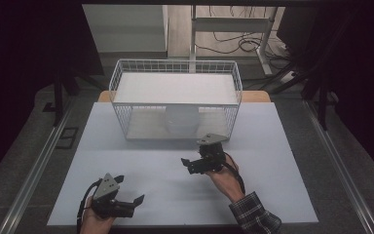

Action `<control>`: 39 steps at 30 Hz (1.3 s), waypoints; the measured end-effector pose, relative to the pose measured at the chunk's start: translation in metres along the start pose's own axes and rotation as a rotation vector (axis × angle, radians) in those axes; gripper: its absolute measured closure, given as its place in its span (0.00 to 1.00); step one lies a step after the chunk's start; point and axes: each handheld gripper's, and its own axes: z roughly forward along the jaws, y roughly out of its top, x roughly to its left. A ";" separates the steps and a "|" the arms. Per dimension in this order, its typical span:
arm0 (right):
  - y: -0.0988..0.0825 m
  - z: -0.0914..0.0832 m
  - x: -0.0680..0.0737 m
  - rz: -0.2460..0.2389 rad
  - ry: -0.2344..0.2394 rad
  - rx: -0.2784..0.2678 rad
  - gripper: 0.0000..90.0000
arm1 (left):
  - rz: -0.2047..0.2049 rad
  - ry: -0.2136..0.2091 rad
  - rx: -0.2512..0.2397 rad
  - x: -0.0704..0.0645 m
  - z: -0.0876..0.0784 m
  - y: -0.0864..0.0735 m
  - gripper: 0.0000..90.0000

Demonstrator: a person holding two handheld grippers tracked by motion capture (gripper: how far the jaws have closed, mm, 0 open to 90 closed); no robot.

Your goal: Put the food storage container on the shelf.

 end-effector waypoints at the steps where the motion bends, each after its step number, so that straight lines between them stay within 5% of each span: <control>1: -0.001 -0.003 -0.001 0.001 0.005 -0.005 0.03 | 0.002 0.001 0.000 0.000 0.000 0.000 0.01; 21: -0.030 -0.050 0.001 0.013 -0.015 -0.017 0.01 | 0.034 0.002 0.023 0.002 0.002 -0.004 0.00; 39: -0.064 -0.080 -0.004 0.032 -0.058 0.014 0.01 | 0.015 0.048 0.015 0.024 -0.014 -0.012 0.00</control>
